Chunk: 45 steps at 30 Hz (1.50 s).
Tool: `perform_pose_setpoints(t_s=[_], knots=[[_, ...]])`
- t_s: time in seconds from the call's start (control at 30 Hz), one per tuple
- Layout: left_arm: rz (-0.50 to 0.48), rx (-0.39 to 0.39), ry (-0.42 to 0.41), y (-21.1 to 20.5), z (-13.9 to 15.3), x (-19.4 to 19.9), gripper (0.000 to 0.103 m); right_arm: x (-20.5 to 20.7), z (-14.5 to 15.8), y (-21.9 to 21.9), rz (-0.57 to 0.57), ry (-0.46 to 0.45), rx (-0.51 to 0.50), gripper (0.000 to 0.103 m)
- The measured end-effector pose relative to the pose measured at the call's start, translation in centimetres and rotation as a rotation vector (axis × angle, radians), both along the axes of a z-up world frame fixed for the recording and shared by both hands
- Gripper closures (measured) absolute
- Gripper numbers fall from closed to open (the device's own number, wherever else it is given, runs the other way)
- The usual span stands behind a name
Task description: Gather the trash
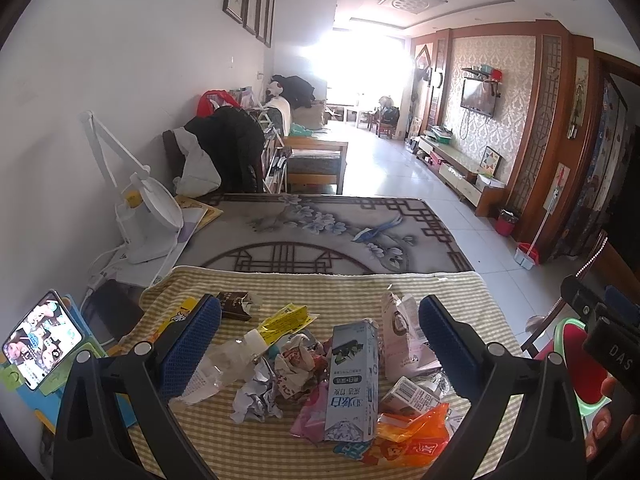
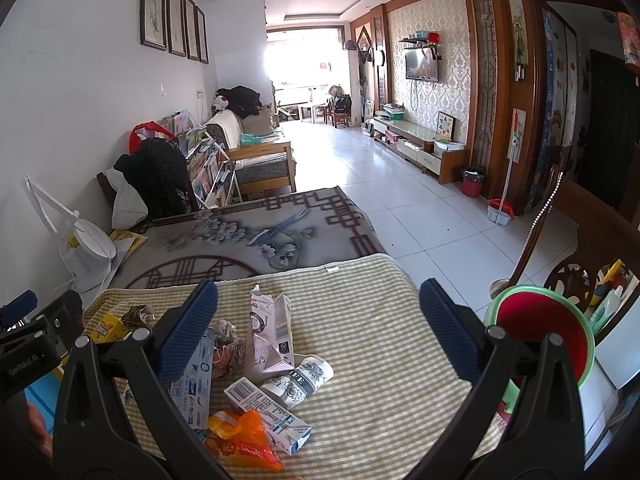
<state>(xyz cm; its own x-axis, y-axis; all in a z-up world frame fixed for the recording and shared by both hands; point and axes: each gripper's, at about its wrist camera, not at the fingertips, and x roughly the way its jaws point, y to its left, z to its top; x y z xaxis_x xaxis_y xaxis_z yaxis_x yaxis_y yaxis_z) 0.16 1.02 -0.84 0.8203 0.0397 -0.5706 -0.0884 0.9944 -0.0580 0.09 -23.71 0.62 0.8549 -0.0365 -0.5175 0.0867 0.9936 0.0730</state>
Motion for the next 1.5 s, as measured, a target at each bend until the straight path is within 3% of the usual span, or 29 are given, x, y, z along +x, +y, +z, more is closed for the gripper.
perform_pose_setpoints(t_s=[1.17,1.4,1.5], knots=[[-0.031,-0.022,-0.006,0.4,-0.6,0.1,0.008,0.4,-0.9,0.0,-0.002,0.029,0.006,0.004],[0.007,-0.019,-0.049,4.2,-2.1,0.9,0.008,2.6,-3.1,1.2,0.070,0.109,0.025,0.003],[0.023,-0.011,0.029,7.2,-3.9,1.9,0.008,4.8,-5.2,2.3,0.153,0.202,0.061,0.003]])
